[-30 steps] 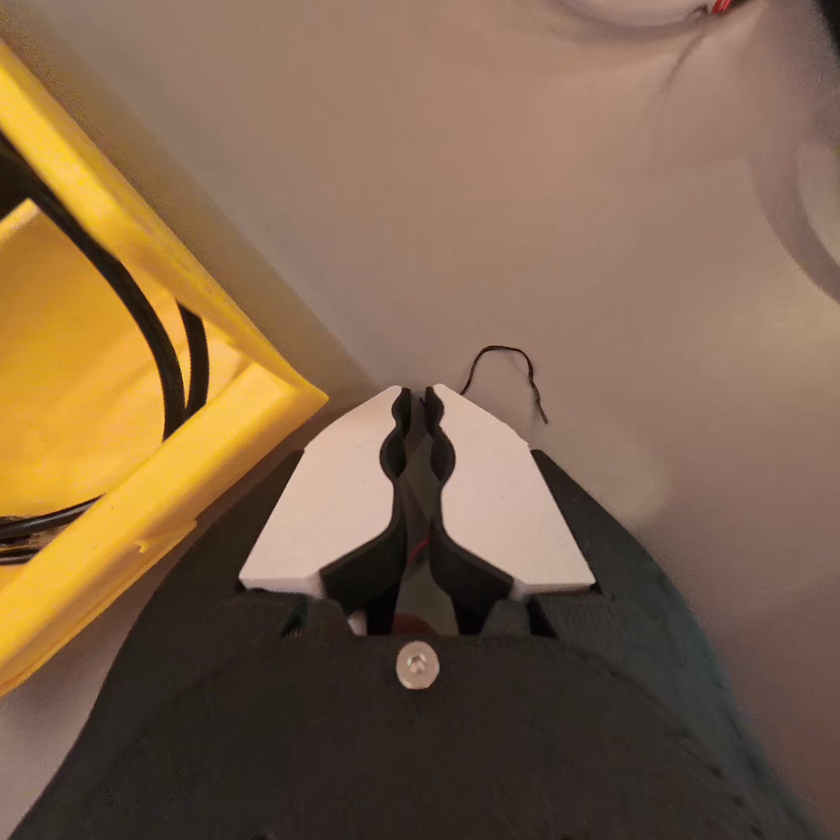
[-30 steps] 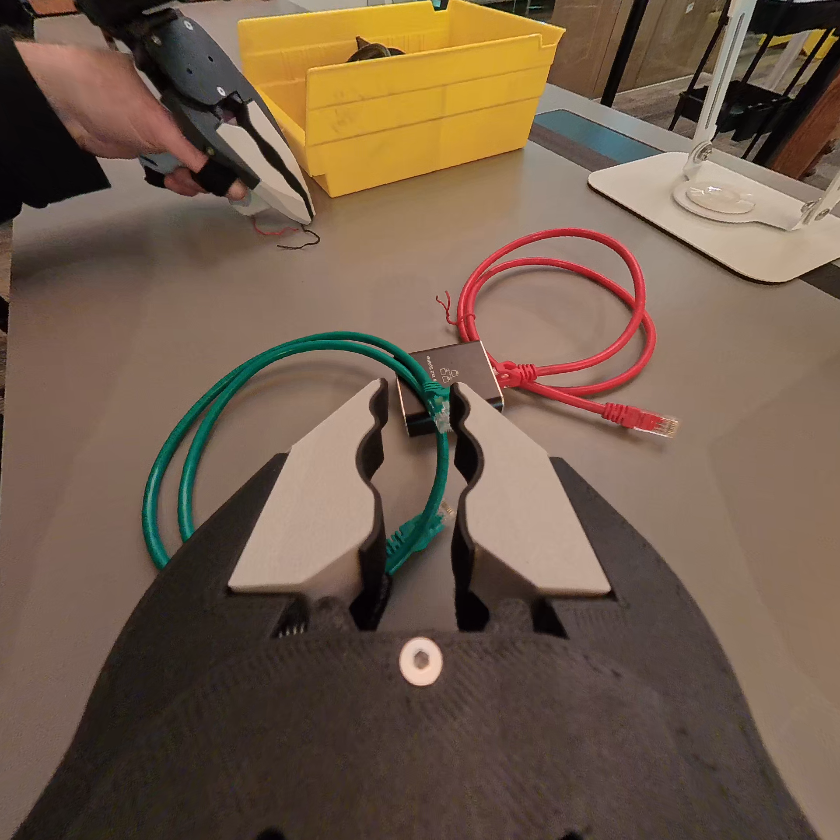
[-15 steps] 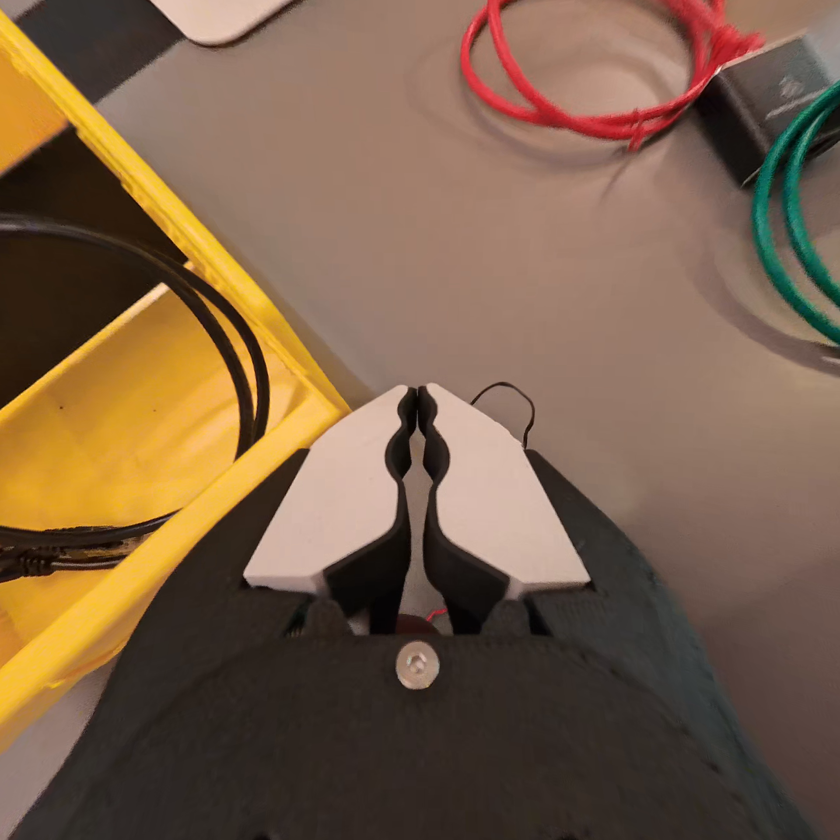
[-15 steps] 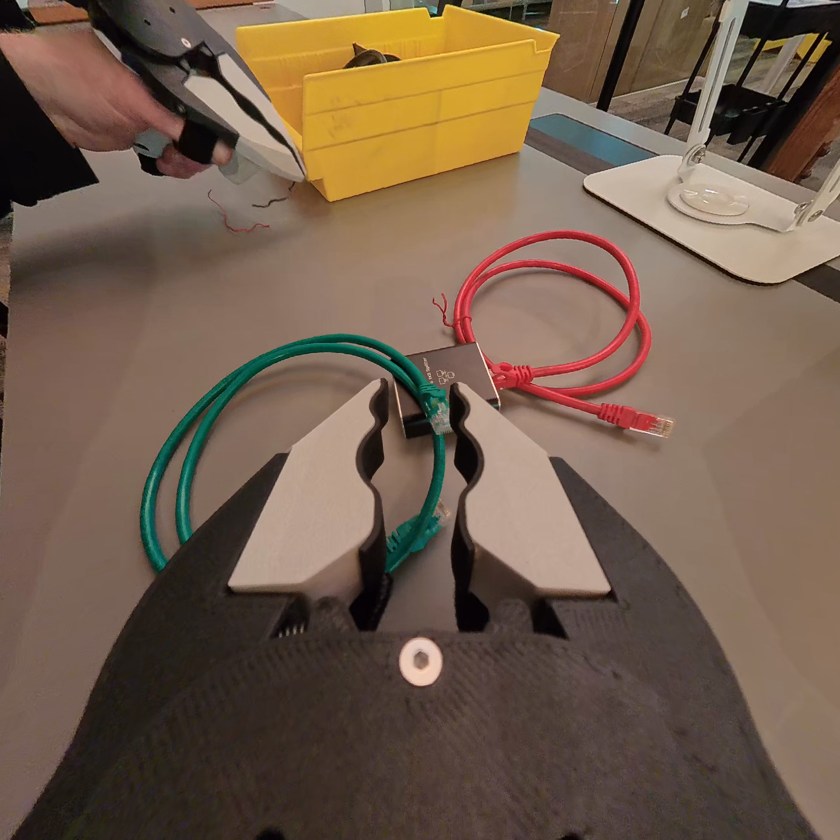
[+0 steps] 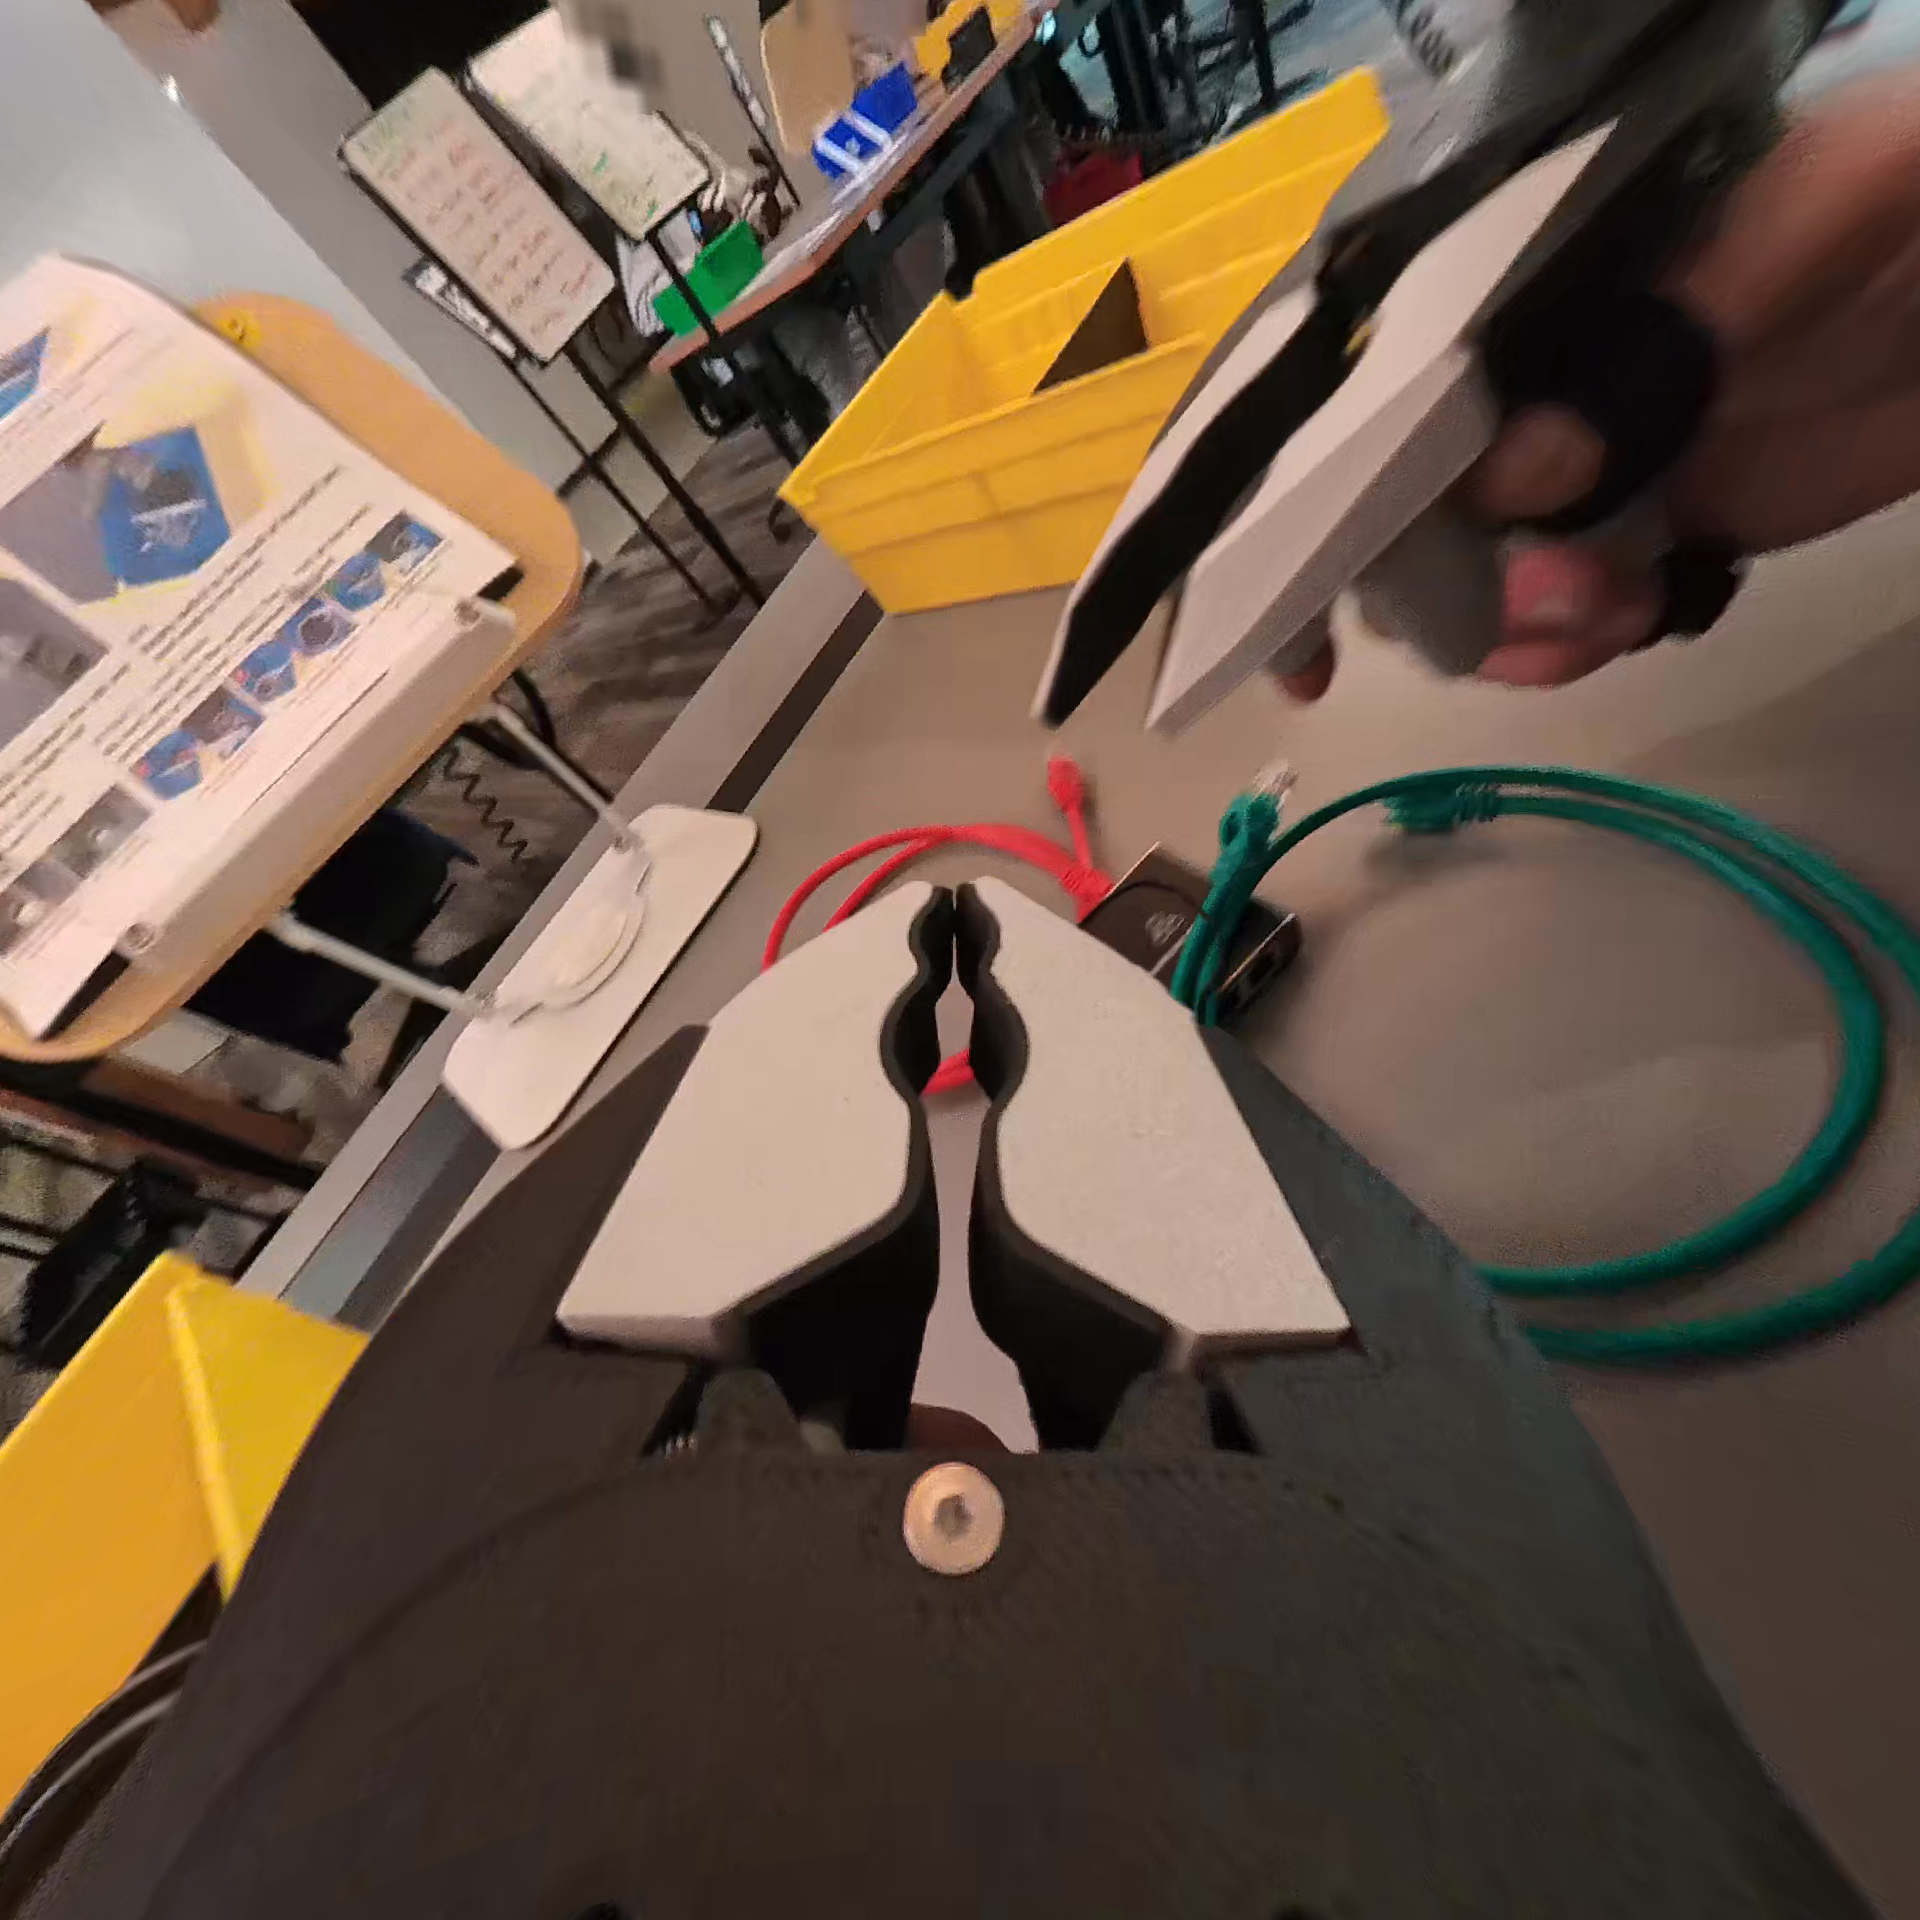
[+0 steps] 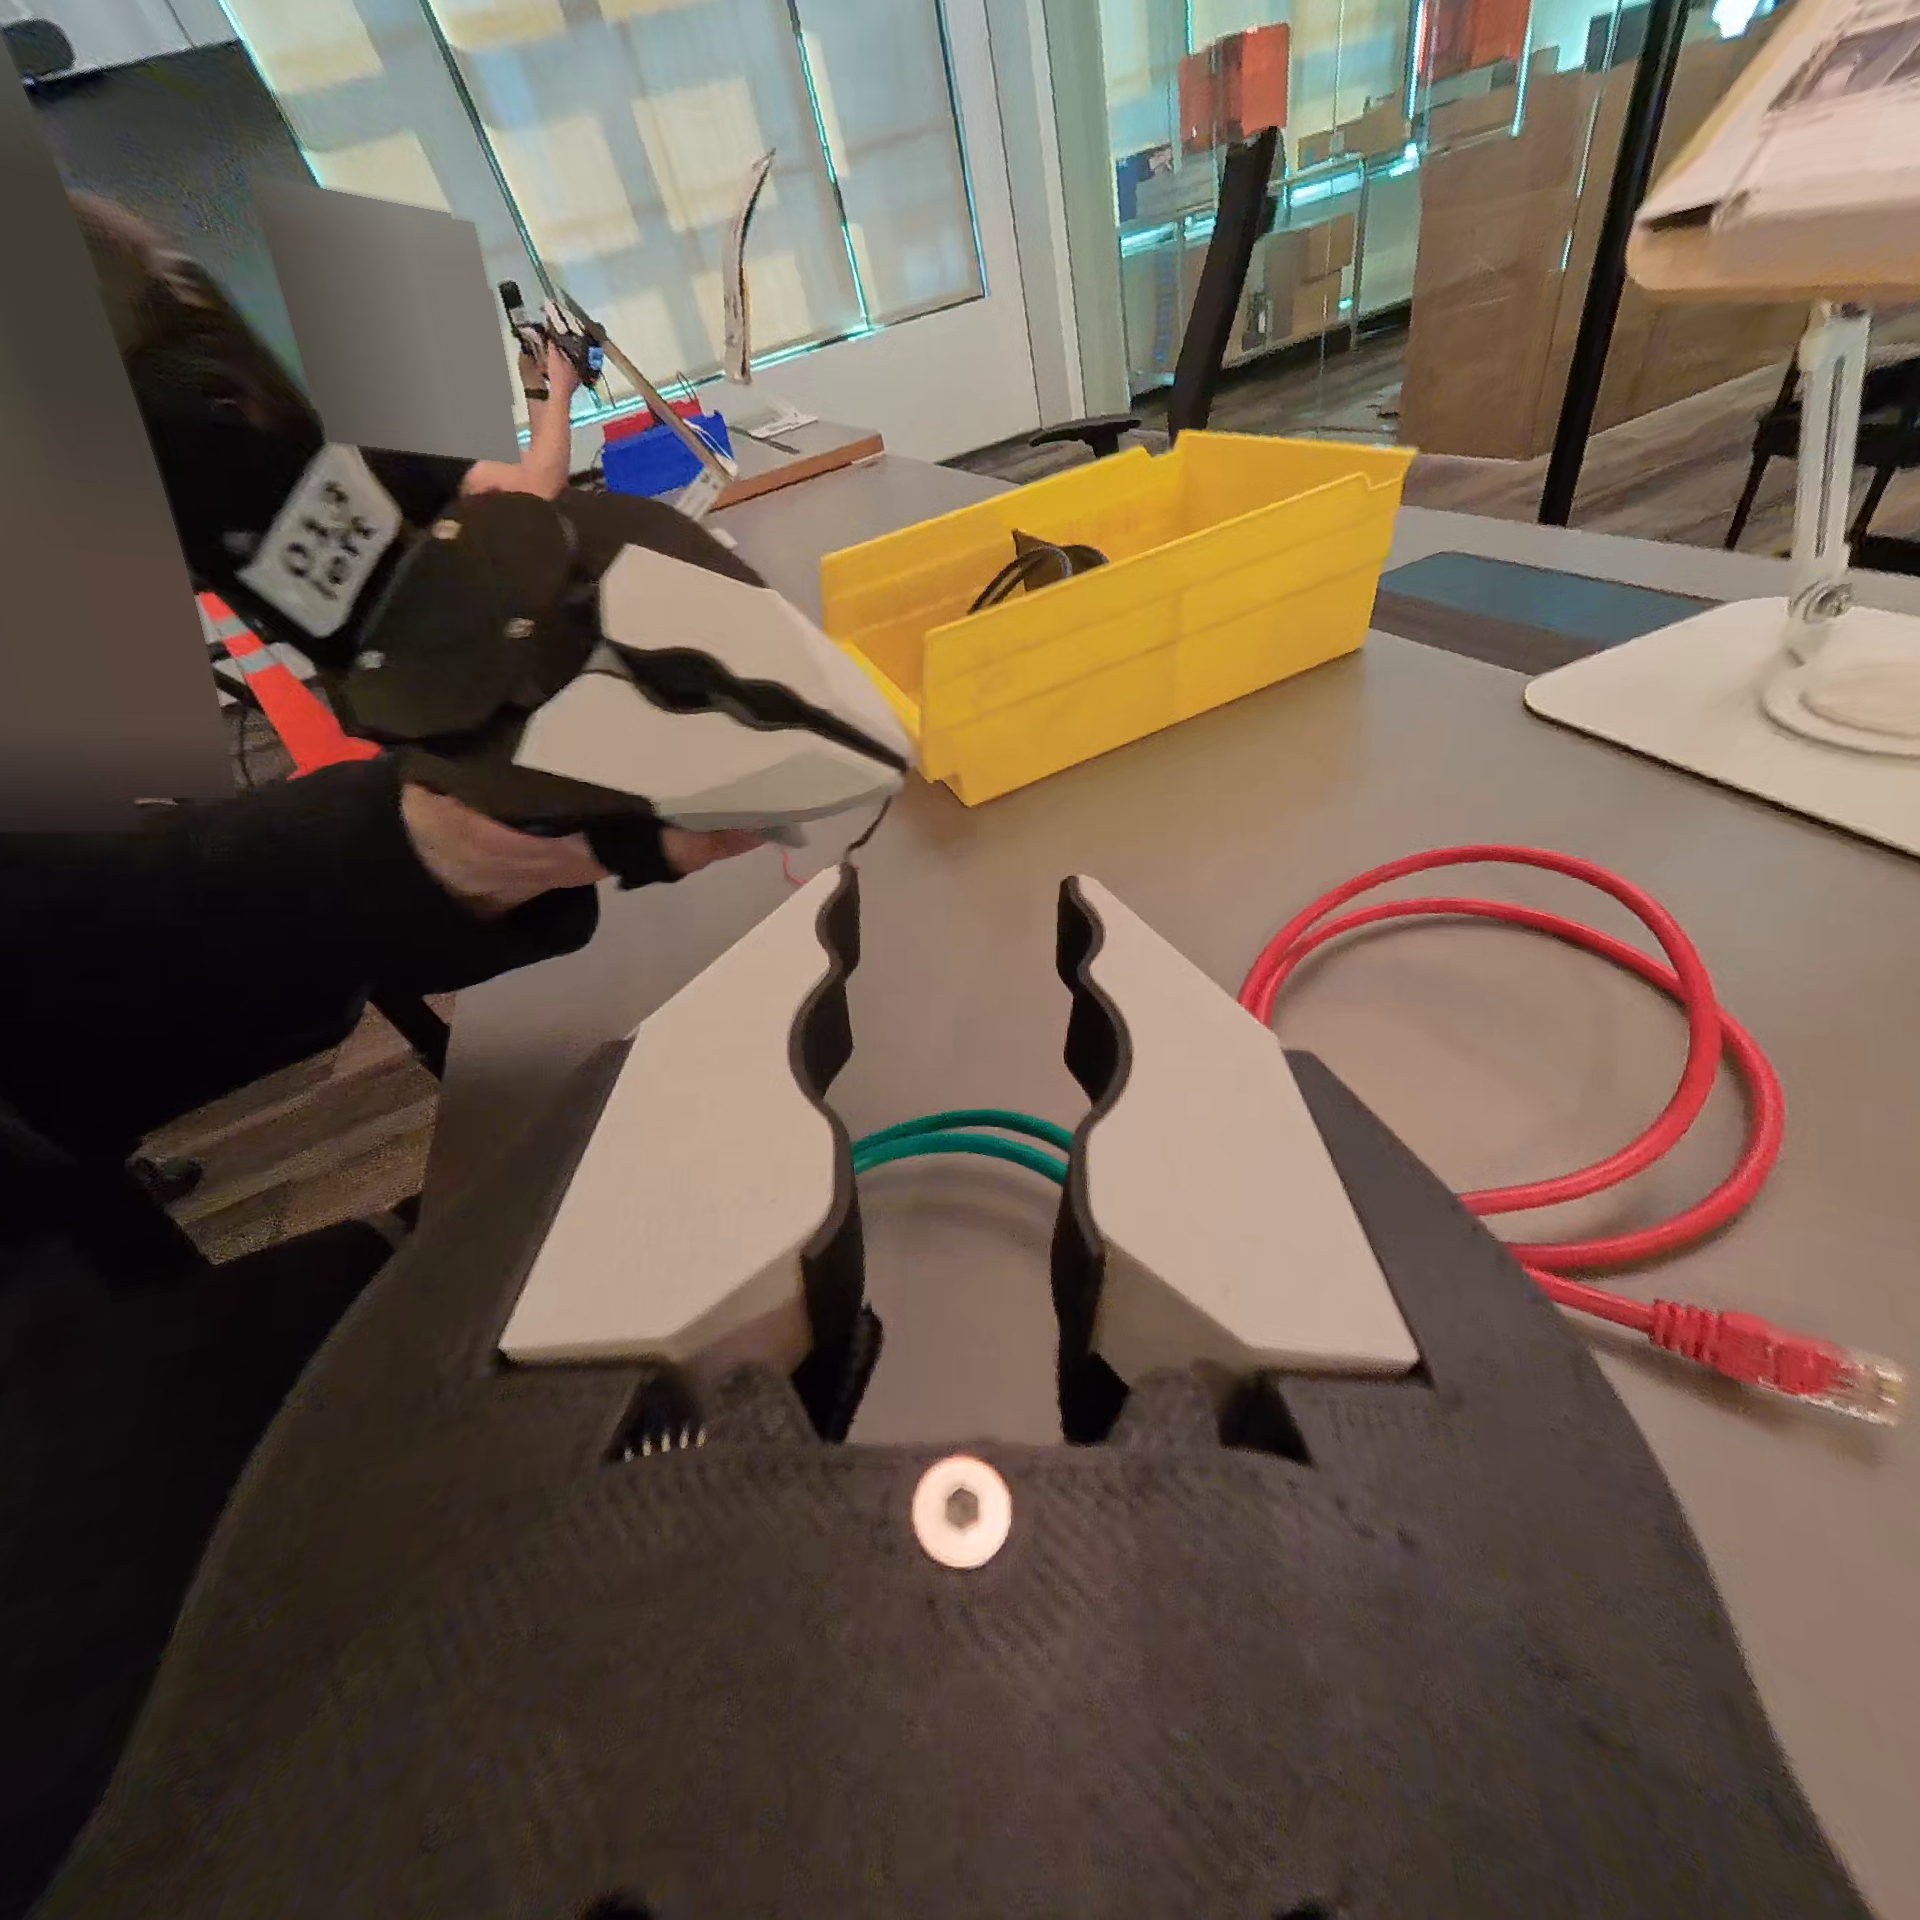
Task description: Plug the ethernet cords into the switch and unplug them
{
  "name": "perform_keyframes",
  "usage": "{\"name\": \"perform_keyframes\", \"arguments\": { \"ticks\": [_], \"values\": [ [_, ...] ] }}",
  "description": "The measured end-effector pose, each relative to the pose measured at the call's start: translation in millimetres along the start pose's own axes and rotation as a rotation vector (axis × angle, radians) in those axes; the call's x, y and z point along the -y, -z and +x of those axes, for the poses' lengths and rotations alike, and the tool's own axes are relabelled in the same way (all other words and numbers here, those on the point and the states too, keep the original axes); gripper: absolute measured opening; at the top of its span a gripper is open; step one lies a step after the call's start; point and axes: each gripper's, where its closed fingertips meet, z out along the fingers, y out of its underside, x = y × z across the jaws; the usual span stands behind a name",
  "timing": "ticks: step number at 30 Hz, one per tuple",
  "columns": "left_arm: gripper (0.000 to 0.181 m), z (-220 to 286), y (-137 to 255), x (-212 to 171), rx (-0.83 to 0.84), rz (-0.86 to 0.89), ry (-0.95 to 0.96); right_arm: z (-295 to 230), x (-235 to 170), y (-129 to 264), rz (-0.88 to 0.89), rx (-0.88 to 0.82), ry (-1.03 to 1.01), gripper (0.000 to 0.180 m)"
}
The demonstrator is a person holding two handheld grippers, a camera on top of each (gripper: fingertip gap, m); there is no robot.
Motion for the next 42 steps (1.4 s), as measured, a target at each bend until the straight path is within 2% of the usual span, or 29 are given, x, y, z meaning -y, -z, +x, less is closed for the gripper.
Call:
{"name": "perform_keyframes", "arguments": {
  "ticks": [2, 6, 13, 26, 31, 36, 42],
  "values": [
    [0.001, 15, -9, 7, -0.046, 0.019, 0.025, 5, -9, -4, -0.026, 0.005, -0.025, 0.039],
    [0.001, 26, -23, 8, -0.035, 0.008, -0.031, -4, -13, -2, 0.005, 0.073, -0.099, 0.036],
    [0.001, 29, -32, 6, -0.041, 0.049, 0.044, -11, -27, -4, -0.040, 0.090, -0.093, 0.030],
    [0.001, 31, -34, -2, -0.055, 0.080, 0.099, -4, -43, -5, -0.102, 0.029, -0.029, 0.000],
    [0.001, 33, -34, 0, -0.056, 0.089, 0.099, -4, -40, -4, -0.087, 0.031, -0.021, 0.010],
    [0.001, 34, -35, 2, -0.051, 0.095, 0.095, 6, -44, 0, -0.121, -0.042, 0.035, 0.018],
    [0.001, 36, -35, 2, -0.053, 0.092, 0.092, 4, -45, 0, -0.137, -0.055, 0.097, 0.000]
  ]
}}
